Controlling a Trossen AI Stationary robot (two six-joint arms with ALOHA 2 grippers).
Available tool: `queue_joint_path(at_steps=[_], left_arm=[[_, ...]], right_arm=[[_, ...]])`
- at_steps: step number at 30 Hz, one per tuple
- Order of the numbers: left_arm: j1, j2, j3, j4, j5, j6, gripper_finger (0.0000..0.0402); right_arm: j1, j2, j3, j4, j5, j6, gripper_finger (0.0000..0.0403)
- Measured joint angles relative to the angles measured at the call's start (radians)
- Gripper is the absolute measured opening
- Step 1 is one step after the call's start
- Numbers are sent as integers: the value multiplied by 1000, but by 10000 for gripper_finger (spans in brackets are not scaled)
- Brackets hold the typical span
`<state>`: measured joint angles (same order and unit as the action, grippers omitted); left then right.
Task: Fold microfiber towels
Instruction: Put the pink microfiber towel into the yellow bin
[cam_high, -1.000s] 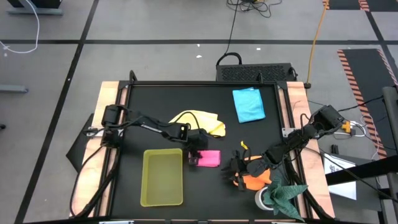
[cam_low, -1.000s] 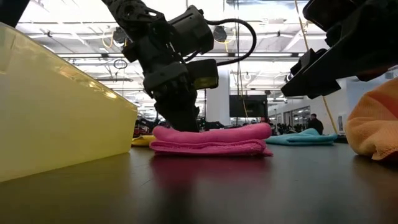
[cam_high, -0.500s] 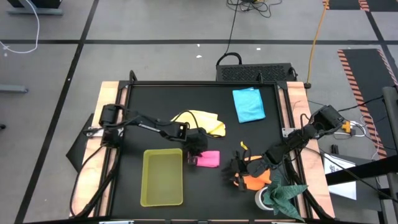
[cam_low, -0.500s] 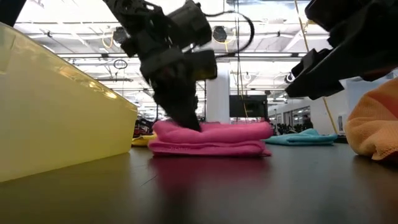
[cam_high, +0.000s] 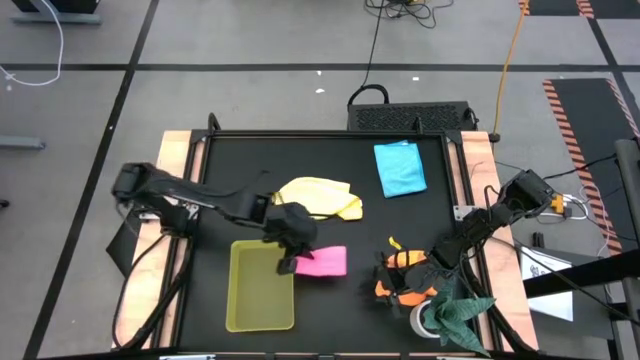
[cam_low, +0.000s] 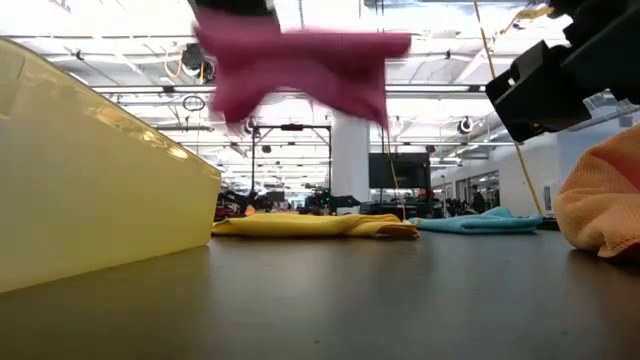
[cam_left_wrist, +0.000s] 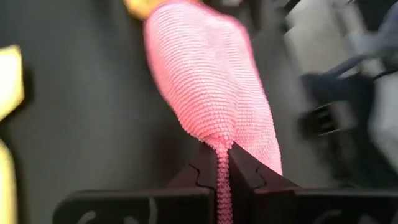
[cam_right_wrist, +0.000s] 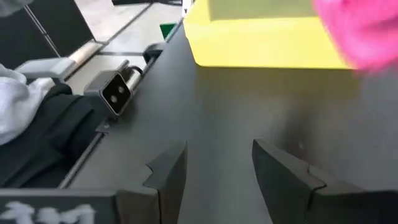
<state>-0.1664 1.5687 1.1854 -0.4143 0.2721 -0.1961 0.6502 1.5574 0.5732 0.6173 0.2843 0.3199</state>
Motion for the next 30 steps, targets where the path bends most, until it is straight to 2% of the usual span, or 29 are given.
queue_joint_path(at_steps=[3,7,11,14,18,23,30], left_arm=[[-66,-81,0,-66,-5,-68,15],[-168,-161,0,-237,-84,-170,18],[-250,-189,-1,-424,-182,-239,8],[-272,-190,-39,-488,-216,-275,12],[-243,-190,-155,-427,-221,-275,11],[-181,-190,-299,-229,-114,-203,10],[-76,-190,-429,-210,-124,-210,12]], right_arm=[[0,0,0,6,0,0,173],[0,0,0,7,0,0,173],[0,0,0,16,1,-3,173],[0,0,0,20,1,-3,173],[0,0,0,29,1,-4,173],[0,0,0,37,1,-19,173],[0,0,0,38,1,-19,173]])
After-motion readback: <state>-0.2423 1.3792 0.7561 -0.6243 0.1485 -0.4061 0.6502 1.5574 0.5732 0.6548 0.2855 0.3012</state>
